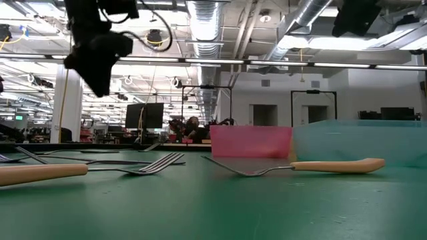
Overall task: Sort silverware by color (type)
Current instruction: Put the black fork into the blue bin
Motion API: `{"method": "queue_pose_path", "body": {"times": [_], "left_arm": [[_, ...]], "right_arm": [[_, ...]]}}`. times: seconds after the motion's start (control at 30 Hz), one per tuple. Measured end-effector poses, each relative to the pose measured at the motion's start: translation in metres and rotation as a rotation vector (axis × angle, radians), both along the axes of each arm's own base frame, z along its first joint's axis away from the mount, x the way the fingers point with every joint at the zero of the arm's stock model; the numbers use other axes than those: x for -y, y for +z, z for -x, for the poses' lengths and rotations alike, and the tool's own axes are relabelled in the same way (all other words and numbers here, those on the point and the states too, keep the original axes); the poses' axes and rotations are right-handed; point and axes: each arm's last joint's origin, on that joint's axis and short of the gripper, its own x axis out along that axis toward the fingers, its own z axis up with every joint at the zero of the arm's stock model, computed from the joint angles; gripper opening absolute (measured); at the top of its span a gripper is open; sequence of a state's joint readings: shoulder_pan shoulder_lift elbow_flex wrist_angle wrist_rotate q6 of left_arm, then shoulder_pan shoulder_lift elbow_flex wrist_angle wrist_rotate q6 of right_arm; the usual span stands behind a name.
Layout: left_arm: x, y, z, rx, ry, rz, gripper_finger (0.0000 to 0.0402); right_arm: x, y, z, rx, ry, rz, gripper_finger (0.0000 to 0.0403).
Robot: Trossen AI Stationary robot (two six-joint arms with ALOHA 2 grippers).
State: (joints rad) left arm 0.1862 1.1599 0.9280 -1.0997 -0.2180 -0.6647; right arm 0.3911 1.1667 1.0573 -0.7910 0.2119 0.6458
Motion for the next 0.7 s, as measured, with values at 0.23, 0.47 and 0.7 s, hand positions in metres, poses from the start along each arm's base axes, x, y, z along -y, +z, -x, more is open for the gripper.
{"method": "queue_pose_path", "body": {"times": [0.23, 0.47, 0.7], "left_arm": [[0.003, -0.037, 0.015, -0.107, 0.056, 0.101, 0.0187], [0.004, -0.053, 0.024, -0.164, 0.118, 0.082, 0.0218], [-0.001, -0.072, 0.029, -0.157, 0.092, 0.141, 0.022]], "right_arm": [[0.0, 0.0, 0.0, 0.004, -0.007, -0.007, 0.0109], [0.002, 0.001, -0.001, 0.007, -0.009, -0.004, 0.0109], [0.001, 0.001, -0.001, 0.007, -0.008, -0.004, 0.0109]]}}
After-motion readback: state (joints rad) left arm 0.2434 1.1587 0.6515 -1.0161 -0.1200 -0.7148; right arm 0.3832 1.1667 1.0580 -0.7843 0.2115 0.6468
